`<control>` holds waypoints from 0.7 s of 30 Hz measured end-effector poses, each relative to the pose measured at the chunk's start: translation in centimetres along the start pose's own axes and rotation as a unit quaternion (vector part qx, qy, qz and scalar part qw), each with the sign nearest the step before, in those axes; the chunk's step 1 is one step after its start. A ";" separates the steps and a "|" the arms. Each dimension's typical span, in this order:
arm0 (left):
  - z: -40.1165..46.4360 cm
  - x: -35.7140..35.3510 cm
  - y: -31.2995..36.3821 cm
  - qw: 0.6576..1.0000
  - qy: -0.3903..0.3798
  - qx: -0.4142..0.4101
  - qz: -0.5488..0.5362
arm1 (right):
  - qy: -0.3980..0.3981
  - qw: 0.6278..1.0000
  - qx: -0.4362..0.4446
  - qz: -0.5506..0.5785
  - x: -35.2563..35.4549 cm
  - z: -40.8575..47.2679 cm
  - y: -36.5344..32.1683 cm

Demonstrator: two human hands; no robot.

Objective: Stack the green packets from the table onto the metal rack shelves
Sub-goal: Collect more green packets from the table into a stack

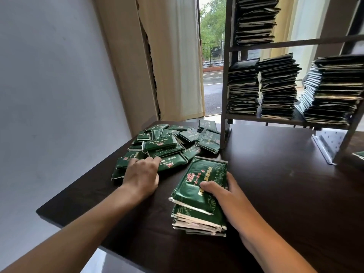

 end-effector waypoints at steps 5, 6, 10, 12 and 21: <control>-2.9 4.5 1.2 0.975 0.124 -0.025 -0.180 | -0.002 1.000 0.003 -0.003 0.0 -0.1 0.0; -3.4 6.0 1.0 0.965 0.153 -0.012 -0.213 | 0.000 1.000 0.003 -0.008 0.0 0.0 0.0; -5.0 11.2 0.1 0.922 0.236 0.034 -0.305 | -0.001 1.000 -0.004 0.006 0.1 0.1 0.2; -6.1 13.1 1.0 0.912 0.256 0.005 -0.321 | -0.004 1.000 -0.004 0.002 0.1 0.0 0.2; -9.3 8.2 7.6 0.830 0.003 -0.121 -0.544 | 0.010 1.000 0.000 0.005 0.4 0.4 0.4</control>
Point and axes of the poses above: each hand's wrist, its own z-axis towards the middle knuckle, its own x-axis out of the back of the hand, y = z × x, the point moved 10 cm from there along z, towards the middle knuckle, and after that the axes turned 1 degree about x, right-handed, at the moved point
